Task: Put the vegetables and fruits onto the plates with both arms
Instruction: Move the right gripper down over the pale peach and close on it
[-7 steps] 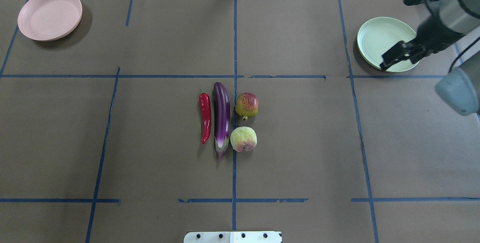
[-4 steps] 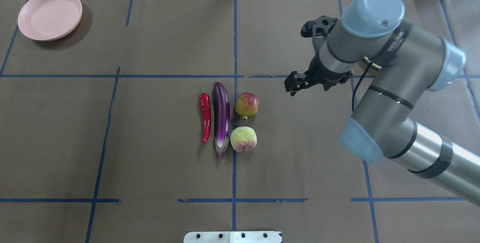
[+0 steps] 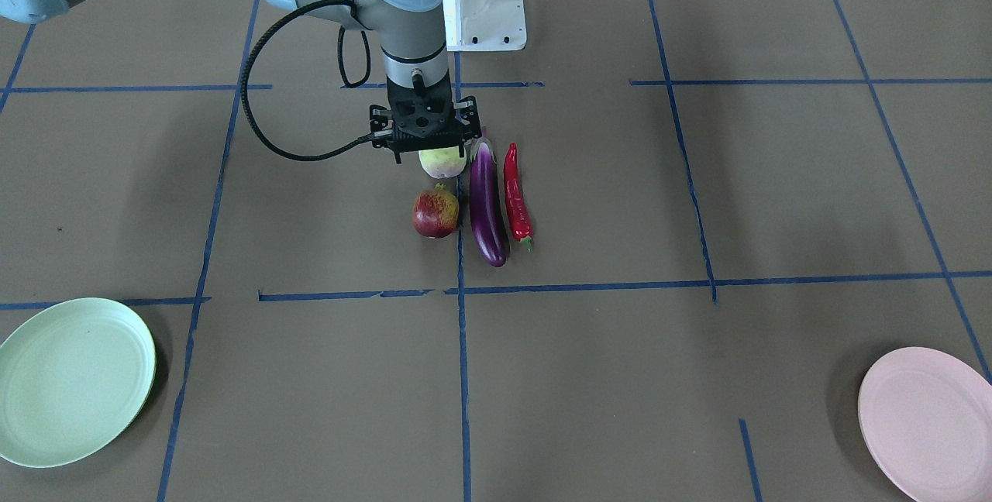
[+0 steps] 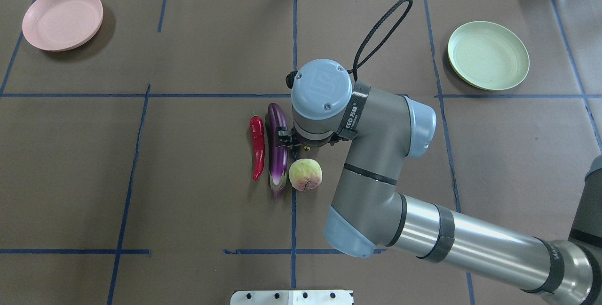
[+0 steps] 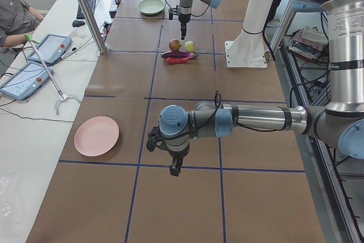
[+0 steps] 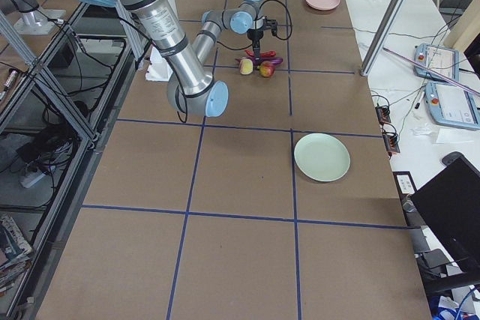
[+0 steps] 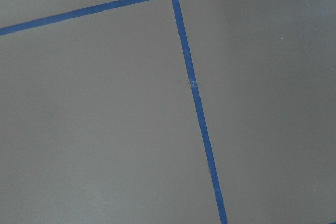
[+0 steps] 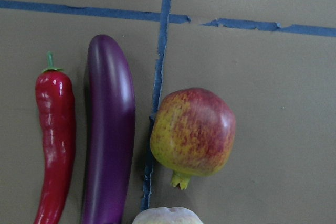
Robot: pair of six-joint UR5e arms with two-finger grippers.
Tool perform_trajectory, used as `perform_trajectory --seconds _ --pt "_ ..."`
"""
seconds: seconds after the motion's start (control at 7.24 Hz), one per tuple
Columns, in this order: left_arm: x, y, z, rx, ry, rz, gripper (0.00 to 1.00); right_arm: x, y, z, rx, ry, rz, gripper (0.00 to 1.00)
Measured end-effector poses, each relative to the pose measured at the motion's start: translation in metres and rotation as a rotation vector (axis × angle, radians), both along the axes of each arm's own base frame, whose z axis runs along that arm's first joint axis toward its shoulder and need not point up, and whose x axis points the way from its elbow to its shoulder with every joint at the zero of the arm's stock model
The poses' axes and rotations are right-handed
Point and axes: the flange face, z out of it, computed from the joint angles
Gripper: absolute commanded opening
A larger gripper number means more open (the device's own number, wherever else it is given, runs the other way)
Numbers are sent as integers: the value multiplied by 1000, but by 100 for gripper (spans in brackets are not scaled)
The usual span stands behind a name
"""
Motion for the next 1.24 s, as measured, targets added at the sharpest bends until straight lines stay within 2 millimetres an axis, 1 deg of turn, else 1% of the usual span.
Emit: perform_trajectory --seconds 0.28,0.69,0.83,0.97,1.1,1.24 --pt "0 0 0 0 1 0 100 -25 13 10 1 36 -14 100" --pt "0 0 0 -2 1 0 100 -50 27 27 -13 77 -45 99" --pt "1 0 0 -2 1 1 100 -57 30 33 -18 92 -53 54" --pt "1 1 1 -3 1 1 100 -61 33 34 -22 96 -61 8" --pt "1 1 1 -4 1 1 100 -63 34 30 -25 90 -67 3" --pt "0 1 1 -4 1 1 100 -60 33 23 -25 80 -65 3"
